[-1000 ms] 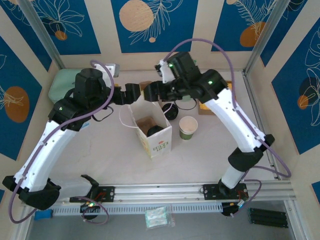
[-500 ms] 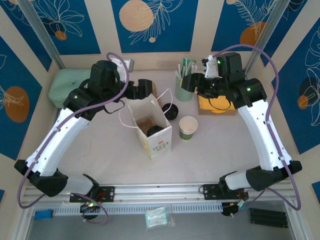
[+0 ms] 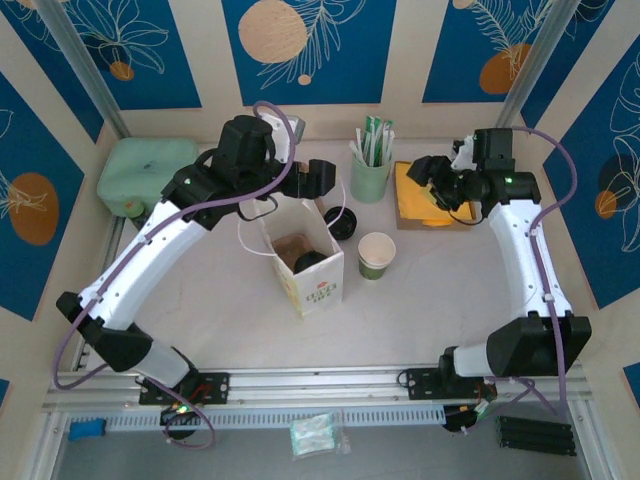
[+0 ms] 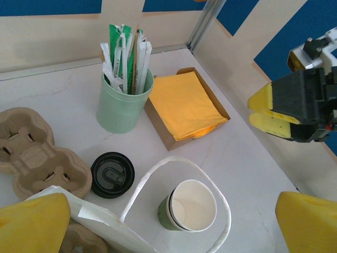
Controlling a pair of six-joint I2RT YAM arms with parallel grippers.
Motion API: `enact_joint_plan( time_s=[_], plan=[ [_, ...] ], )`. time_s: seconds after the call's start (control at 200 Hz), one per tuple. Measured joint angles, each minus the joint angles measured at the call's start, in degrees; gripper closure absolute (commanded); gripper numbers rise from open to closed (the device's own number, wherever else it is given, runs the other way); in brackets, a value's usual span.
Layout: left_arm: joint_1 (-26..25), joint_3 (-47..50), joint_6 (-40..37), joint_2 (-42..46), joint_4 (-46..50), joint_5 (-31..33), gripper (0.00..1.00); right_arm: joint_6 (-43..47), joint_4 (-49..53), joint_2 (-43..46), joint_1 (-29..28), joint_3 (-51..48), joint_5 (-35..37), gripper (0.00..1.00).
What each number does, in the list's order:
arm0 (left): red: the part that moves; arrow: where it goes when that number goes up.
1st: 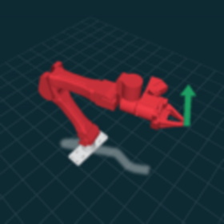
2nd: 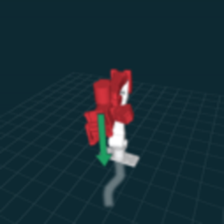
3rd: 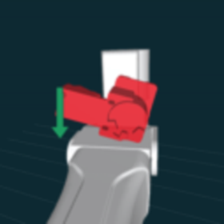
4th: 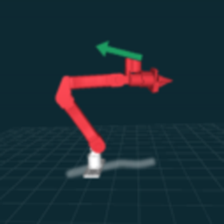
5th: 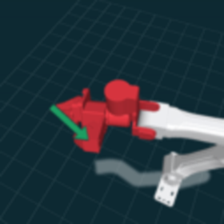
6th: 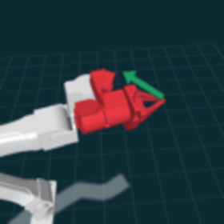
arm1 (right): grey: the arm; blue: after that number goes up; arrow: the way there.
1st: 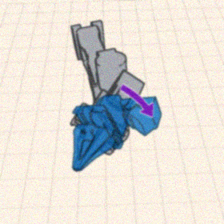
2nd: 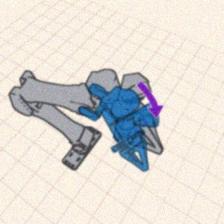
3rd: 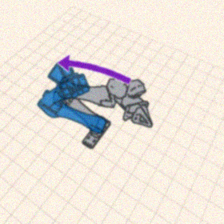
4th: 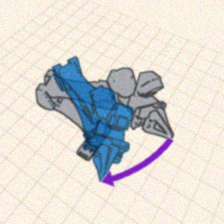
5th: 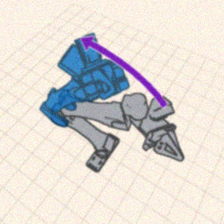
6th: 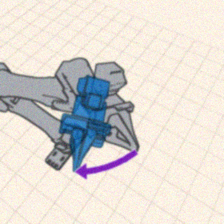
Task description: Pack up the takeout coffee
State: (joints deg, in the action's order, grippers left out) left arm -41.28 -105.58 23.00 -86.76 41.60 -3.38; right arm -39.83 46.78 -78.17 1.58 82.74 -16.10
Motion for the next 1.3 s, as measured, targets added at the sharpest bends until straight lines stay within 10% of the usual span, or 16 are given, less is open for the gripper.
enact_joint_plan(
  time_s=[1.3],
  plan=[
    [2.9,-4.7,-4.1,-8.4,0.8,-3.0,0.01,-10.3,-12.8,-29.4,11.1,-6.2,4.4,0.56]
  ],
)
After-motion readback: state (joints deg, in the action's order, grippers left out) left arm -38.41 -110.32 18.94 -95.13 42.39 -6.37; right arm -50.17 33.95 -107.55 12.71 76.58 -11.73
